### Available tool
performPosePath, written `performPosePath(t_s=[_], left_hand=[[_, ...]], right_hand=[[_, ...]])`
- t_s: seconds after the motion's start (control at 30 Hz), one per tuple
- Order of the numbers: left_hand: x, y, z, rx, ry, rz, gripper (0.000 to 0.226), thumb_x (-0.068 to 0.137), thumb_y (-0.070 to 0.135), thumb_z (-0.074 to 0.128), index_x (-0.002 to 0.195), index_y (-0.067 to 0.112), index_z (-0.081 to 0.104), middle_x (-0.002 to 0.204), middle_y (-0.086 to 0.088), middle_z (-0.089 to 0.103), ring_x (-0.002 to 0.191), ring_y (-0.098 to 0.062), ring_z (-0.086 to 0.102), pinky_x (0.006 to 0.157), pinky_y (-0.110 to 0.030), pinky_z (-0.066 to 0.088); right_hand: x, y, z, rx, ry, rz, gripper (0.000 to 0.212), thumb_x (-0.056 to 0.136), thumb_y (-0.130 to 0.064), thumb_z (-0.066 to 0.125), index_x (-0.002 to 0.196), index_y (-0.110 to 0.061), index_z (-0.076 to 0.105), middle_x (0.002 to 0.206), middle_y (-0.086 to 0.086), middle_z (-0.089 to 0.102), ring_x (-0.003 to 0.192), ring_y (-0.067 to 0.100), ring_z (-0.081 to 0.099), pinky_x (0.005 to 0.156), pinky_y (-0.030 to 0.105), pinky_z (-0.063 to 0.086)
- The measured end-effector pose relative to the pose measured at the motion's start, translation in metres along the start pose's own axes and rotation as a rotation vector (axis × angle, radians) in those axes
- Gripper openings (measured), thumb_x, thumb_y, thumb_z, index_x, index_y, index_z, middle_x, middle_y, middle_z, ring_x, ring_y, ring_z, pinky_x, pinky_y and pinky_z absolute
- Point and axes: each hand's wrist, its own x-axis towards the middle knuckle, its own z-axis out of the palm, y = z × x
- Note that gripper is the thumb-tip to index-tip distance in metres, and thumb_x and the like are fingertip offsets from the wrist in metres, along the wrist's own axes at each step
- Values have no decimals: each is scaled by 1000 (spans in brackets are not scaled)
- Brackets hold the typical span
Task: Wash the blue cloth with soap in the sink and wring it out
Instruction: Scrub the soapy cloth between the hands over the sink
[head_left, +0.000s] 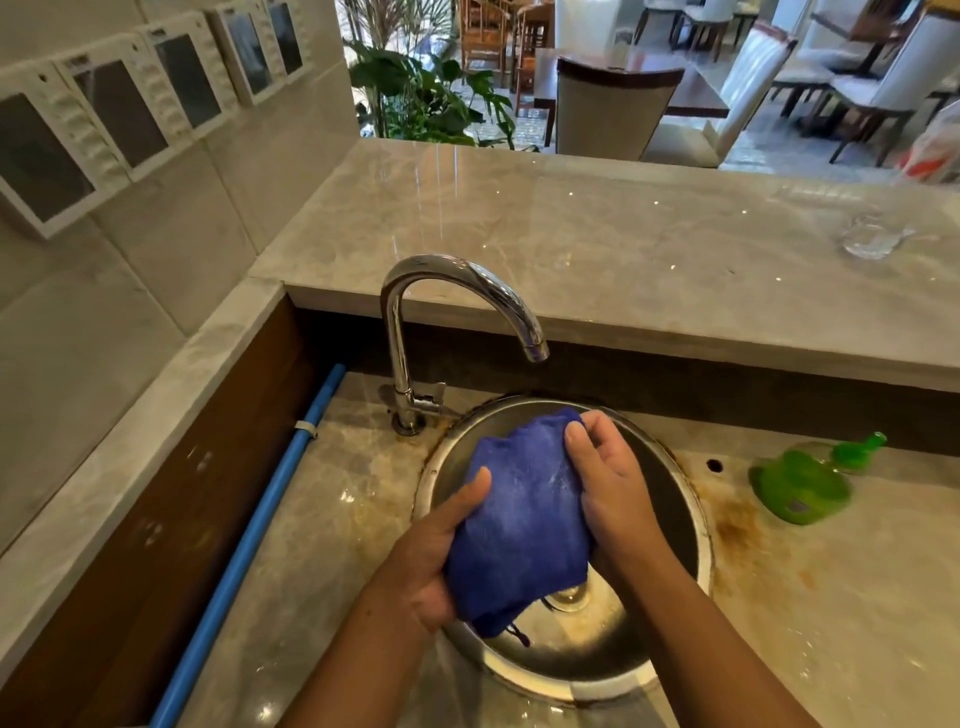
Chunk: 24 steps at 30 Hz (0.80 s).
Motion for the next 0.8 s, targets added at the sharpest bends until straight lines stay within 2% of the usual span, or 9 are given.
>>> performPosePath(t_s=[0.1, 0.2, 0.27, 0.33, 0.47, 0.57, 0.63, 0.7, 0.8], left_hand=[[7, 3, -6, -6, 111, 12, 51, 76, 27, 75, 123, 9, 66, 118, -20, 73, 108, -41, 69, 95, -50, 52], [19, 9, -19, -18, 192, 150, 56, 76, 21, 75, 130, 15, 62, 119, -15, 74, 107, -37, 71, 88, -49, 56], [22, 12, -27, -20, 213, 233, 53, 77, 17, 73, 129, 17, 62, 120, -13, 74, 108, -37, 71, 90, -51, 56], [26, 15, -35, -60, 209, 259, 52, 77, 15, 72, 128, 14, 62, 121, -14, 73, 112, -37, 69, 95, -52, 54], [35, 18, -54, -66, 240, 301, 45, 81, 13, 68, 126, 7, 63, 121, -17, 72, 111, -35, 69, 95, -47, 53], [39, 22, -60, 204, 384, 372, 36, 87, 22, 71, 122, 16, 63, 119, -10, 73, 108, -28, 71, 96, -47, 55], [43, 25, -65, 524, 547, 476, 20, 91, 26, 70, 110, 24, 64, 109, 0, 74, 99, -16, 71, 85, -35, 58], [43, 30, -68, 720, 627, 590, 11, 91, 27, 70, 99, 31, 63, 101, 6, 73, 94, -9, 70, 78, -27, 57], [42, 37, -73, 915, 648, 711, 17, 90, 30, 71, 91, 39, 57, 92, 15, 69, 87, 4, 68, 73, -16, 54]], right_hand=[[7, 9, 4, 16, 23, 27, 20, 103, -29, 47, 98, -12, 56, 92, 9, 61, 80, 24, 61, 75, 41, 52], [18, 20, 10, 27, 43, 63, 21, 104, -29, 46, 97, -11, 56, 86, 6, 60, 75, 19, 59, 70, 36, 50], [26, 27, 16, 5, 23, 93, 21, 103, -29, 47, 93, -13, 56, 85, 5, 60, 73, 18, 58, 68, 35, 49], [36, 35, 23, -51, 5, 123, 22, 102, -30, 49, 89, -15, 56, 84, 5, 60, 73, 19, 58, 68, 35, 49], [60, 53, 37, -185, -42, 124, 25, 100, -30, 54, 79, -17, 59, 78, 6, 60, 74, 23, 57, 72, 41, 48], [80, 63, 43, -259, -73, 126, 29, 100, -29, 56, 86, -3, 60, 81, 18, 58, 75, 24, 55, 71, 41, 46], [92, 67, 47, -271, -86, 139, 32, 99, -30, 57, 91, 1, 60, 91, 26, 61, 77, 26, 58, 72, 41, 48], [101, 71, 51, -261, -109, 146, 31, 99, -29, 58, 95, 2, 61, 95, 26, 63, 79, 27, 60, 73, 41, 49], [107, 74, 58, -230, -154, 148, 33, 99, -27, 57, 94, 6, 58, 87, 21, 61, 78, 28, 57, 72, 41, 46]])
